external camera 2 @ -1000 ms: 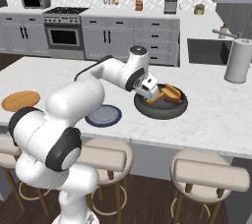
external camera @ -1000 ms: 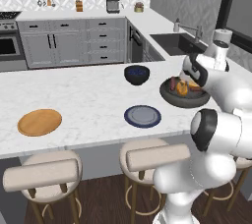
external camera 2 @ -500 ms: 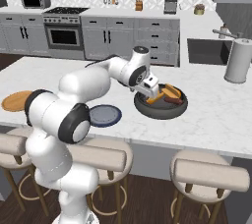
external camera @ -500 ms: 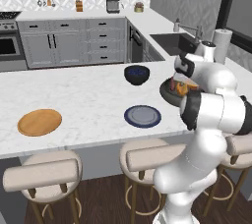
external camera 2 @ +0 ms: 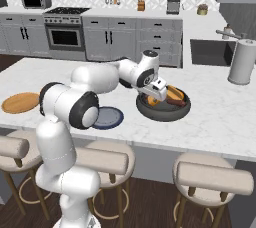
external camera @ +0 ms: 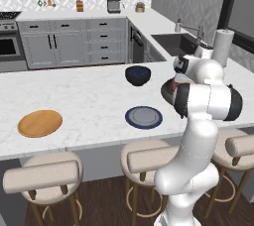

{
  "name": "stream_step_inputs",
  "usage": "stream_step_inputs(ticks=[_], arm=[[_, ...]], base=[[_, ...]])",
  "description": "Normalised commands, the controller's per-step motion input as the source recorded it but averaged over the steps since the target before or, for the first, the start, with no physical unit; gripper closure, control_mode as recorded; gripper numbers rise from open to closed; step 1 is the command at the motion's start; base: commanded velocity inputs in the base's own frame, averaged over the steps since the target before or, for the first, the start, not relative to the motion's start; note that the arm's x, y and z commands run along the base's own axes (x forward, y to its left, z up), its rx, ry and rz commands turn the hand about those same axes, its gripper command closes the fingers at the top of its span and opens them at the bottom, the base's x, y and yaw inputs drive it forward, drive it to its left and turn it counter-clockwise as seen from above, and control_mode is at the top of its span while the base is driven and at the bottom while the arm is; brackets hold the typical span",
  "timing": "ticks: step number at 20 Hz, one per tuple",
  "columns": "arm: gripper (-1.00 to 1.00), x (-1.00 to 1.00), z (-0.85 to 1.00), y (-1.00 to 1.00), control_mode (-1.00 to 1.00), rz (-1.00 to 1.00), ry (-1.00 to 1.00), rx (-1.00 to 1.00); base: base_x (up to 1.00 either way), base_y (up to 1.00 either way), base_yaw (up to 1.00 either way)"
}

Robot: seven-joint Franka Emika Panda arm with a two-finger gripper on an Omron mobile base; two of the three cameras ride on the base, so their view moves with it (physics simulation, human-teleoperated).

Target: Place one bun and one sausage from the bowl on each plate.

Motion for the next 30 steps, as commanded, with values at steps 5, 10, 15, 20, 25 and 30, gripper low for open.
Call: stream_step_inputs(ticks=[5,10,15,20,25,30], arm=[[-1.00,0.37,-0.29,0.00,-1.00,0.00,0.02,0.00],[-1.00,0.34,-0.23,-0.04,-1.00,0.00,0.00,0.00],[-1.00,0.29,-0.25,-0.12,-1.00,0.00,0.00,0.00],[-1.00,0.30,-0.23,-0.03,-1.00,0.00,0.00,0.00],[-1.00,0.28,-0.26,-0.11,-1.00,0.00,0.00,0.00],[1.00,0.26,-0.19,-0.08,-1.00,0.00,0.00,0.00]], base=[[0.00,0.00,0.00],[0.00,0.00,0.00],[0.00,0.00,0.00],[0.00,0.00,0.00],[0.00,0.00,0.00],[0.00,0.00,0.00]])
